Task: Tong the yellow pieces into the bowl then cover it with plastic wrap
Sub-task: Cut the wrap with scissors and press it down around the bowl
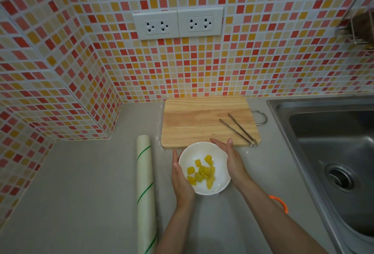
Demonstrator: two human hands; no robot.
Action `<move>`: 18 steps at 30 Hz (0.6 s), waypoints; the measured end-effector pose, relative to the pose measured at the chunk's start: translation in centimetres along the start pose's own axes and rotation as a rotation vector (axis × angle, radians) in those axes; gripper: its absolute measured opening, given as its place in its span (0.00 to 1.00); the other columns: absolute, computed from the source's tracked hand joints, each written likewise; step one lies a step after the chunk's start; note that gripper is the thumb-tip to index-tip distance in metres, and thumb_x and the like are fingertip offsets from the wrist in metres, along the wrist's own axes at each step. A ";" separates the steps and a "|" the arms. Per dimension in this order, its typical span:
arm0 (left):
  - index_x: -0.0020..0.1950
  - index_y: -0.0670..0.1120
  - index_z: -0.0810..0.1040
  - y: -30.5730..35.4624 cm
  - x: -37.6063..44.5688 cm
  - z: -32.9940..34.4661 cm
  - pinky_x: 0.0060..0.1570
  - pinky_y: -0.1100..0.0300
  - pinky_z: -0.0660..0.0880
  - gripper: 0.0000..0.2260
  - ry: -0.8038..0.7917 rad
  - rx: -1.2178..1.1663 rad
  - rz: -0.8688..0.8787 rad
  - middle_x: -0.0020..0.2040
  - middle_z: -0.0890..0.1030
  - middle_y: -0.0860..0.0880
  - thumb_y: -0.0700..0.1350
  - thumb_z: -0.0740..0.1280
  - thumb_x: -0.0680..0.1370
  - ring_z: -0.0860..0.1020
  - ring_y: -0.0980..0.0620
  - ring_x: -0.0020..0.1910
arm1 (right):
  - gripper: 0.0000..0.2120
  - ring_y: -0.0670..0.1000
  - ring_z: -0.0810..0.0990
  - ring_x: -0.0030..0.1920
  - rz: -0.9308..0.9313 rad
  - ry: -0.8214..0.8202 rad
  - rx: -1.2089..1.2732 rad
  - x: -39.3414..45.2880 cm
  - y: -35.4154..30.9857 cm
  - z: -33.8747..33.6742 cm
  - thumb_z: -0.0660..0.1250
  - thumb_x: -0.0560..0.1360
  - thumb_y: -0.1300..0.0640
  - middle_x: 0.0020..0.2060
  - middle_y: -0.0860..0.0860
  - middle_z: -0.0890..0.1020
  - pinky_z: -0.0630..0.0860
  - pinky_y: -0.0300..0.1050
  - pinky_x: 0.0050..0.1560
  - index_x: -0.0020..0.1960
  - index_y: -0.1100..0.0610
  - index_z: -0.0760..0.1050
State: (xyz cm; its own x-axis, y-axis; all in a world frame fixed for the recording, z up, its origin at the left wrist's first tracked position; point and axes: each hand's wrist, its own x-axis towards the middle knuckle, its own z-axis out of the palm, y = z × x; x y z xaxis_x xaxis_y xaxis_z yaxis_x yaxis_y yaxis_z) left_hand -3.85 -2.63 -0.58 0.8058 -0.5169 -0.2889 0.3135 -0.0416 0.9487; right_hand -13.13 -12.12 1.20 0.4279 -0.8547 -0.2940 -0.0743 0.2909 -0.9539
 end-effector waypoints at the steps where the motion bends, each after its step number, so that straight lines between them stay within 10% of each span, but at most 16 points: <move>1: 0.72 0.51 0.64 0.0 0.0 0.0 0.65 0.55 0.68 0.18 -0.001 0.002 -0.002 0.68 0.71 0.50 0.49 0.49 0.82 0.71 0.51 0.65 | 0.25 0.50 0.80 0.56 0.001 0.012 -0.006 0.1 0.1 0.0 0.43 0.79 0.40 0.55 0.51 0.82 0.74 0.49 0.60 0.52 0.44 0.79; 12: 0.70 0.61 0.64 0.8 1.8 -1.3 0.54 0.62 0.70 0.18 -0.164 0.164 -0.037 0.60 0.74 0.58 0.53 0.47 0.82 0.75 0.62 0.53 | 0.32 0.49 0.82 0.48 0.108 0.020 -0.130 0.2 0.4 -0.7 0.43 0.77 0.35 0.46 0.52 0.85 0.77 0.46 0.49 0.43 0.49 0.83; 18: 0.74 0.52 0.60 1.6 1.1 -2.4 0.71 0.55 0.61 0.21 -0.031 0.194 0.163 0.72 0.68 0.52 0.53 0.47 0.81 0.65 0.57 0.70 | 0.32 0.48 0.72 0.66 -0.040 0.041 0.029 -0.3 0.2 -1.1 0.47 0.75 0.36 0.66 0.52 0.75 0.64 0.48 0.71 0.68 0.55 0.70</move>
State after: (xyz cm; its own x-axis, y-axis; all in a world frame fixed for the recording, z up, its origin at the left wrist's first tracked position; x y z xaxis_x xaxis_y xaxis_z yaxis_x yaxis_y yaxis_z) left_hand -1.25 -1.17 0.27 0.8212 -0.5559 -0.1289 0.0761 -0.1171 0.9902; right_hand -14.25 -12.24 1.05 0.3923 -0.8829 -0.2581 -0.0318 0.2675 -0.9630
